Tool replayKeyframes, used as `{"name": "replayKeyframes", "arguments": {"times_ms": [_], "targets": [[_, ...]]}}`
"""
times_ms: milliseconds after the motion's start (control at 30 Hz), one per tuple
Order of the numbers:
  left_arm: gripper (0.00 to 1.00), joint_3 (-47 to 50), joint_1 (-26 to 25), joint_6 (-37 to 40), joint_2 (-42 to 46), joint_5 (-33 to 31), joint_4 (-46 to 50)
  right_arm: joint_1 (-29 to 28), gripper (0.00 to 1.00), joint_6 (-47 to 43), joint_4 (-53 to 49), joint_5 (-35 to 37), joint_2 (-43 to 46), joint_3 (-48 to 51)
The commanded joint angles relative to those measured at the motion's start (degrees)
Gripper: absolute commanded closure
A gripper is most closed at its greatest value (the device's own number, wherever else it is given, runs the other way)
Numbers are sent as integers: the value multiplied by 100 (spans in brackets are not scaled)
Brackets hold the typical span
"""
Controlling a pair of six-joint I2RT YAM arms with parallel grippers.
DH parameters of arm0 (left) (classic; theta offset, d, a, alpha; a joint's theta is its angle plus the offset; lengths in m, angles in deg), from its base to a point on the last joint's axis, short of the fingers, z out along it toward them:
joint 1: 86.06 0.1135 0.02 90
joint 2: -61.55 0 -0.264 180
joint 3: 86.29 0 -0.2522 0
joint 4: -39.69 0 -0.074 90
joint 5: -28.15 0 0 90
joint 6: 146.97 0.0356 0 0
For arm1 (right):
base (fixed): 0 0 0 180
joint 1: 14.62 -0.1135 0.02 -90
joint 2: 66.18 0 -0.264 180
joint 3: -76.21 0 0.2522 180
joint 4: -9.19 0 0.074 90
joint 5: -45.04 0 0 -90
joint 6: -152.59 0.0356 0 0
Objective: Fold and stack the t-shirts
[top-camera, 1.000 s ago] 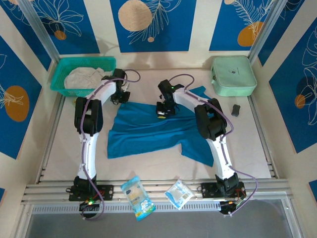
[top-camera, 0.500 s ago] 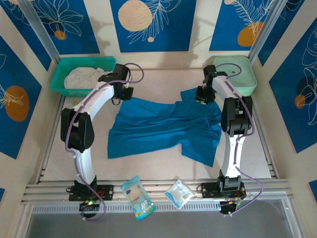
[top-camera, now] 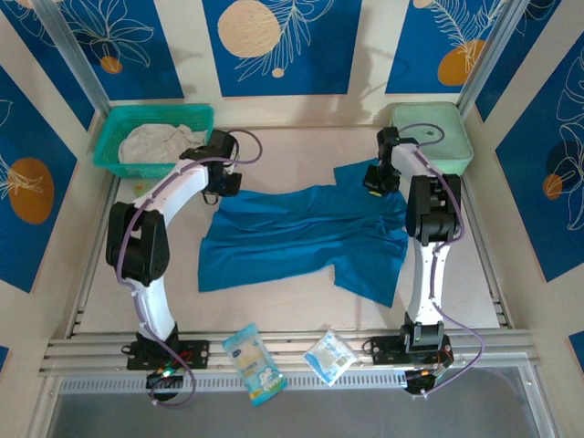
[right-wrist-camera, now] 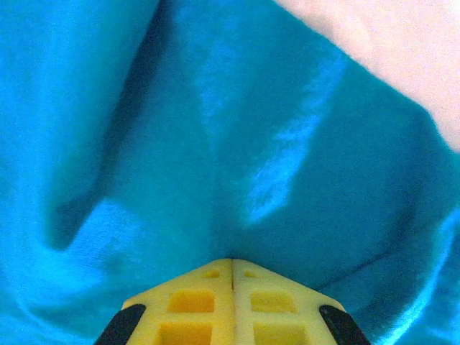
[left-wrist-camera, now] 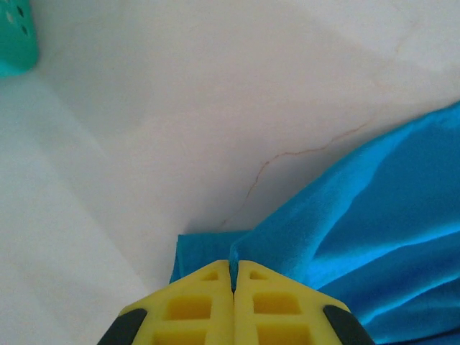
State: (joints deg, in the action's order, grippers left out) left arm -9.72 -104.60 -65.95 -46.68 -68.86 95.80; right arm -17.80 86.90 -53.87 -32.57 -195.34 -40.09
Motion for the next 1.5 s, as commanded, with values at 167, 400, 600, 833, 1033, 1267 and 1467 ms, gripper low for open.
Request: {"name": "replayKeyframes", "arguments": {"times_ms": [167,400,600,833,1033,1267,1467], "targets": [[100,476,94,62,673,-204,-112,-620,100,843,-120,443,1157,2113],[100,774,207,24,981,-464,28,-1202,95,861,-77,165,1375,2137],[100,870,355,-138,1101,-823,272,-1495,73,630,-485,238,1467,1233],[100,934,413,-104,1264,-541,143,-1145,61,434,-1052,799,1610,386],[100,910,413,-161,1260,-243,45,-477,59,133,-887,879,1304,222],[100,925,413,-184,1195,-170,1,-54,56,-5,-601,718,823,154],[100,903,412,-192,1111,-136,-30,36,54,64,-380,643,496,97]]}}
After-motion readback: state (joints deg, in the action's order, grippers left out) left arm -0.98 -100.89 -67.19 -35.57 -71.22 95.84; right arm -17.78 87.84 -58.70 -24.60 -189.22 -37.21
